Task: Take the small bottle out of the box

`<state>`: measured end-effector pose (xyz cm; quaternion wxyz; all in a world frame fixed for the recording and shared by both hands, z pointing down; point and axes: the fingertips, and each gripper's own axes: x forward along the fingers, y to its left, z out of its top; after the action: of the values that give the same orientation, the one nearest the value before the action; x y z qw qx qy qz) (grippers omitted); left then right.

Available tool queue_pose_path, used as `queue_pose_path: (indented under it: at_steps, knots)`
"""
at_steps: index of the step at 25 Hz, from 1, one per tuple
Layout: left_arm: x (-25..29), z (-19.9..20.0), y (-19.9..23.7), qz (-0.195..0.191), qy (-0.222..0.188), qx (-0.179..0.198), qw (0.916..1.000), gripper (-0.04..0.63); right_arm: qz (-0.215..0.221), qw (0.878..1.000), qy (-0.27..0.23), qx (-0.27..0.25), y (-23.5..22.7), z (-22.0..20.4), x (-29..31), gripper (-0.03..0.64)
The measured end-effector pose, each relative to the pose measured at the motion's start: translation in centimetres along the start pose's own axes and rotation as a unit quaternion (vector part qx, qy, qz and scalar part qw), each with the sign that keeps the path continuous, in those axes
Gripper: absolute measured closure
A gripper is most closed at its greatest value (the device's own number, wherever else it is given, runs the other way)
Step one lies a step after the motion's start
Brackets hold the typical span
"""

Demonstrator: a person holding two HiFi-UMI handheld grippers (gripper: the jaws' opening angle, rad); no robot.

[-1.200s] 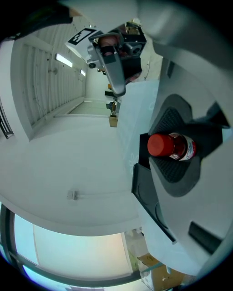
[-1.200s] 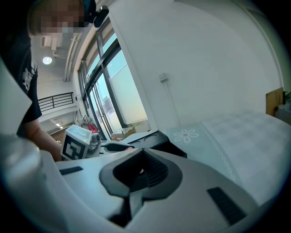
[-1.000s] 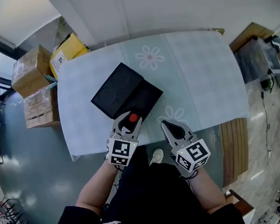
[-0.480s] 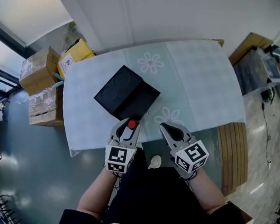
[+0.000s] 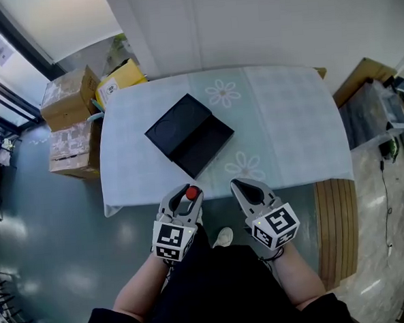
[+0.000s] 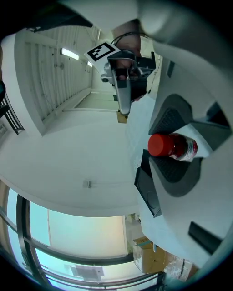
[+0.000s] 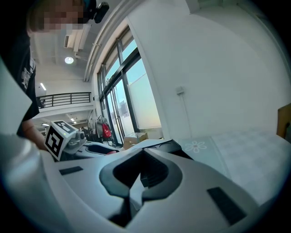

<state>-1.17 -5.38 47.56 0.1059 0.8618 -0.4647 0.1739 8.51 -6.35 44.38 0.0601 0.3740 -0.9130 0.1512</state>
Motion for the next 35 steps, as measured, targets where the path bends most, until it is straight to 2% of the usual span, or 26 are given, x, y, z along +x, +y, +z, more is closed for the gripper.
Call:
queue_pose_path:
  at_steps: [9,14,26,35]
  knots:
    - [-5.1,-1.0,0.4,0.004,-0.001,0.0,1.0,0.43,0.006,1.0,0.003,0.008,4.2,-0.9,0.0,0.594]
    - [-7.6,-1.6,1.7,-0.006,-0.007,0.002,1.0,0.43,-0.001,1.0,0.01,0.007,7.0,-1.7,0.8,0.594]
    - [-13.2,-2.7,6.4,-0.056,-0.023,0.017,0.998,0.43,-0.05,0.999,0.011,0.015,14.3,-2.7,3.6,0.594]
    - [-15.6,-4.3,7.3,-0.103,-0.021,0.017,0.9944,0.431,-0.093,0.995,0.014,0.03,17.7,-4.5,3.6,0.594]
